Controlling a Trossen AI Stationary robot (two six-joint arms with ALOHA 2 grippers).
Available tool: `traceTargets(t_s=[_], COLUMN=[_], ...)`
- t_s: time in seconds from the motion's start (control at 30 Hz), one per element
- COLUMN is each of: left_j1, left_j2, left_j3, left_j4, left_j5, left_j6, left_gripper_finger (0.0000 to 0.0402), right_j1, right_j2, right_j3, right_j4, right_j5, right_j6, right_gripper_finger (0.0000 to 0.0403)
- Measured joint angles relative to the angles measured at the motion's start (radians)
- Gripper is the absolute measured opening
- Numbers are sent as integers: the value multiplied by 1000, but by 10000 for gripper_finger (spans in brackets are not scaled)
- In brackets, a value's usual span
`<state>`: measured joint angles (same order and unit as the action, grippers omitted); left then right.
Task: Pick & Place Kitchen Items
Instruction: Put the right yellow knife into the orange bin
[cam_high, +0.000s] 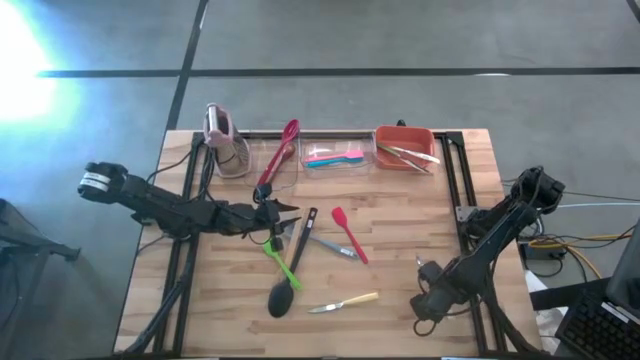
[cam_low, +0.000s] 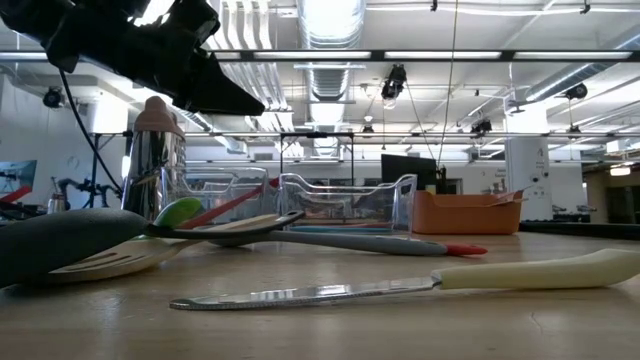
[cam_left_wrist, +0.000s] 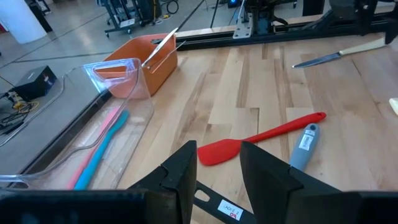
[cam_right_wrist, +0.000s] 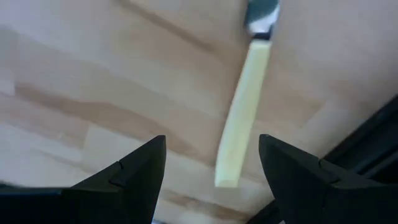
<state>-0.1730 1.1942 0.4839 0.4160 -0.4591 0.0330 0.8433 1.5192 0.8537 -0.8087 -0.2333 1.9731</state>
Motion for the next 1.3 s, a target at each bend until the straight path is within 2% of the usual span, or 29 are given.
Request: traceTargets(t_s=[0.13,0.3,0.53,0.9,1.2,1.3], left_j1=[1,1,1,2,2,2], left_j2=[0,0,0,0,0,0], left_j3=[0,0,0,0,0,0], left_j4=[-1,-8,-10,-8,-8,-9], left_j5=[5,16,23,26,25,25], left_j6=[0,-2,-7,-7,-7,-7], left_gripper_finger=[126,126,126,126,126,126], right_j1=[-5,7,55,13,-6,-1], right_j2=[-2,-6,-8,-33,-44,-45], right_j3=[-7,-8,-27,-197,-236,-238], right_j4=[-33,-1,38,240,258,284], right_j5=[-7,-81,-85,-79,-66,-95], right_j6=[-15,12,70,38,20,35], right_gripper_finger=[247,244,242,242,242,242])
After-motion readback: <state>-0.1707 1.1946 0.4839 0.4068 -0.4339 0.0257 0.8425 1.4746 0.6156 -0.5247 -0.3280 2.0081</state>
